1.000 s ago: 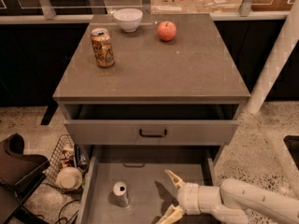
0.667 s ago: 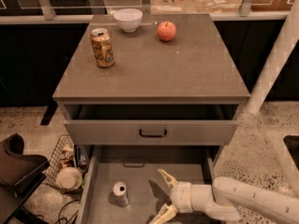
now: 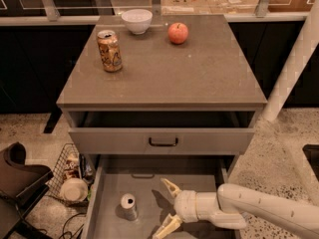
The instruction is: Pick redbull can from middle drawer and place on counter
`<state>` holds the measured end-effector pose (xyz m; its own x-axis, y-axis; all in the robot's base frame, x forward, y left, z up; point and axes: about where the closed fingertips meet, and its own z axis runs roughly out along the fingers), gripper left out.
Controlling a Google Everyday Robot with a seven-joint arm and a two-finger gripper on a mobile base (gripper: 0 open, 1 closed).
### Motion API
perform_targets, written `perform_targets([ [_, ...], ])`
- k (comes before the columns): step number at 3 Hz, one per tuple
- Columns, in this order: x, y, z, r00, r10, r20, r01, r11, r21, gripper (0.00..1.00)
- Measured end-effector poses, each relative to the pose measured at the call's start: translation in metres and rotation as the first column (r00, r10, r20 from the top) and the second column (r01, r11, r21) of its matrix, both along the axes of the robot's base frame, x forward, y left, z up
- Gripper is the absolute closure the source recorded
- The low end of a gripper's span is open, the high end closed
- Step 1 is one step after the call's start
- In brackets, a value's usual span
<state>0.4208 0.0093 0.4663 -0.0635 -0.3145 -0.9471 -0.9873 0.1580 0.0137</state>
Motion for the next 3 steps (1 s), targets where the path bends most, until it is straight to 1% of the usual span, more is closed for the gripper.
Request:
perform_targets([
  [1,0.012,0.025,-0.007,0.9991,0.041,0.005,-0.041,0.999,0.035,0.00],
  [3,0.024,0.048,-0.011,0.9973,0.062,0.038,-0.065,0.994,0.087,0.00],
])
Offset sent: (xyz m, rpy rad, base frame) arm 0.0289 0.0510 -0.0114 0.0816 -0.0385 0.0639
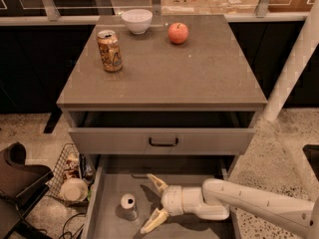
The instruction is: Pick redbull can from middle drawer and place on counter
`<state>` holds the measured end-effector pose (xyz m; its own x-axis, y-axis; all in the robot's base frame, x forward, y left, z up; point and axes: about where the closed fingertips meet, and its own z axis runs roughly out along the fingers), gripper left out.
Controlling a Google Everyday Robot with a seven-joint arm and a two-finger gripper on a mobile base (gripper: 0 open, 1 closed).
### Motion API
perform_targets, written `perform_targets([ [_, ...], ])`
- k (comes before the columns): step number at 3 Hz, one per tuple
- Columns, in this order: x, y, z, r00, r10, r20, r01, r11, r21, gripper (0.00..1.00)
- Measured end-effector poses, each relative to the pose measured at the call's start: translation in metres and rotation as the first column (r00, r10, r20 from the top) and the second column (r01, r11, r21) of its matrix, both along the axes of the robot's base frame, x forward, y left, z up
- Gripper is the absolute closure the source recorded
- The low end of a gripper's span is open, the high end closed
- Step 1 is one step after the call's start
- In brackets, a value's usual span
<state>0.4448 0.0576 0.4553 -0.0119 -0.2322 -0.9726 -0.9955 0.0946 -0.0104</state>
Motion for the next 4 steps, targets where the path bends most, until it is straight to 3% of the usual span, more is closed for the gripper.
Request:
perform_targets([
  [1,0.001,0.009,-0.001,0.9996,0.017,0.023,-0.018,0.999,0.034,0.00],
  [2,-0.004,0.041,-0.017,0.9972,0.063,0.041,-0.065,0.997,0.043,0.00],
  [3,-0.006,0.043,-0.026,0.9977,0.060,0.034,-0.061,0.997,0.055,0.00],
  [4,-0.009,0.046,-0.033,0.9979,0.057,0.030,-0.059,0.995,0.077,0.19],
])
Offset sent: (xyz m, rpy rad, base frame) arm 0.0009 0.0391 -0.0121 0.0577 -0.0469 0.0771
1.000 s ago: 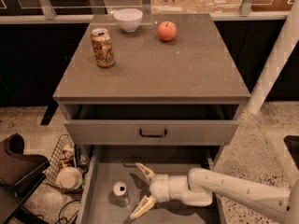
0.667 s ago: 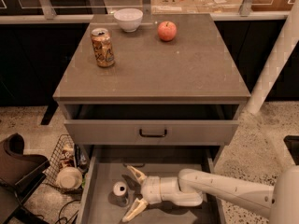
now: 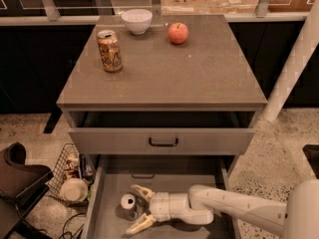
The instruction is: Pick redbull can from middle drawer and place on counter
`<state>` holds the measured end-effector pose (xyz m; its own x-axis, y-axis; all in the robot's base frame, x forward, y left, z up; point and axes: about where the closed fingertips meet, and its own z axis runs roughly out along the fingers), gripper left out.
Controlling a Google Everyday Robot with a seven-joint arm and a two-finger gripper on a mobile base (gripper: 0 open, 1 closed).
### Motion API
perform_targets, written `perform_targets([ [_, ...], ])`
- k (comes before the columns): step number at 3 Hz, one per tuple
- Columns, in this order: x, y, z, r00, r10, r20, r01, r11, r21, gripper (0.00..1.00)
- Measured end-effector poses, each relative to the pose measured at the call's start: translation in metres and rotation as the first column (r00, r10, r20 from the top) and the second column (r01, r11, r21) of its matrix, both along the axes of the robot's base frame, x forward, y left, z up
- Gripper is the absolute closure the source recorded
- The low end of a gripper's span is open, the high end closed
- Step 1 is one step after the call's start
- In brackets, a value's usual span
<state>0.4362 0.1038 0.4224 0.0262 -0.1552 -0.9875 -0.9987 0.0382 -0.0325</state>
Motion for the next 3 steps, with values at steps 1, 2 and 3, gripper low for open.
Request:
perform_targets([
  [1,-0.003,0.014,0.000,0.9998,0.021,-0.005,-0.021,1.000,0.014,0.41],
  [2,-0.011,0.043,-0.006,0.9960,0.083,-0.032,-0.082,0.996,0.017,0.65],
  [3,-0.012,0.046,-0.005,0.9955,0.090,-0.032,-0.089,0.996,0.018,0.87],
])
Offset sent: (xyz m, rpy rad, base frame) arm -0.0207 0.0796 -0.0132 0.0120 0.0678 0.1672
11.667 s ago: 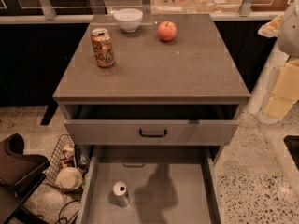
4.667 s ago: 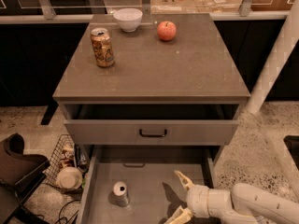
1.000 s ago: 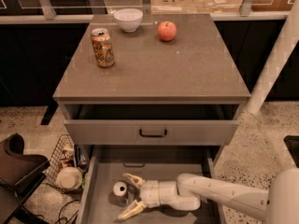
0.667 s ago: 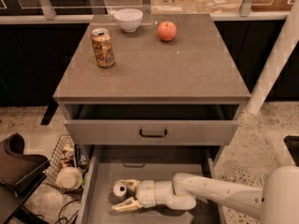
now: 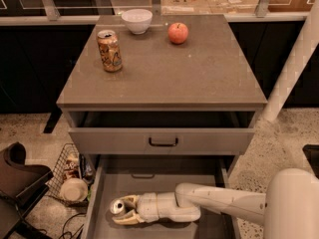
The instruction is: Pick redbull can from middle drawer and place on counter
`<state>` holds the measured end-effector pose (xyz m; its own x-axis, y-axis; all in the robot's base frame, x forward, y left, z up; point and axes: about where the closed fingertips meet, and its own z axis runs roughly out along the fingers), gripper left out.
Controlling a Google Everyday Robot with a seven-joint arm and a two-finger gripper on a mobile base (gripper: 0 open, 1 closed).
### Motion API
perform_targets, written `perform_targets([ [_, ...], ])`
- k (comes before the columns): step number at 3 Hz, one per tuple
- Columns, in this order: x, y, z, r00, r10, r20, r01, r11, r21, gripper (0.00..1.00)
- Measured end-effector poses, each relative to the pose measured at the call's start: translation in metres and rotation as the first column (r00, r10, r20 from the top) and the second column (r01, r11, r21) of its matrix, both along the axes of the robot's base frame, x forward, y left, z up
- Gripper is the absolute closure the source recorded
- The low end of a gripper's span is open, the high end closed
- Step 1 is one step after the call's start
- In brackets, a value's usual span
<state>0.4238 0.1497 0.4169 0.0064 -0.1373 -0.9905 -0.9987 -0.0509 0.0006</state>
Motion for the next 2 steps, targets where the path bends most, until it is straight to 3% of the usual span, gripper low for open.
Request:
perform_targets([
  [1,-0.0007,0.0010,0.0003,1.0000,0.002,0.000,-0.002,1.000,0.001,1.00],
  [2,-0.0007,0.0010,0.0003,1.0000,0.002,-0.001,-0.002,1.000,0.001,1.00],
])
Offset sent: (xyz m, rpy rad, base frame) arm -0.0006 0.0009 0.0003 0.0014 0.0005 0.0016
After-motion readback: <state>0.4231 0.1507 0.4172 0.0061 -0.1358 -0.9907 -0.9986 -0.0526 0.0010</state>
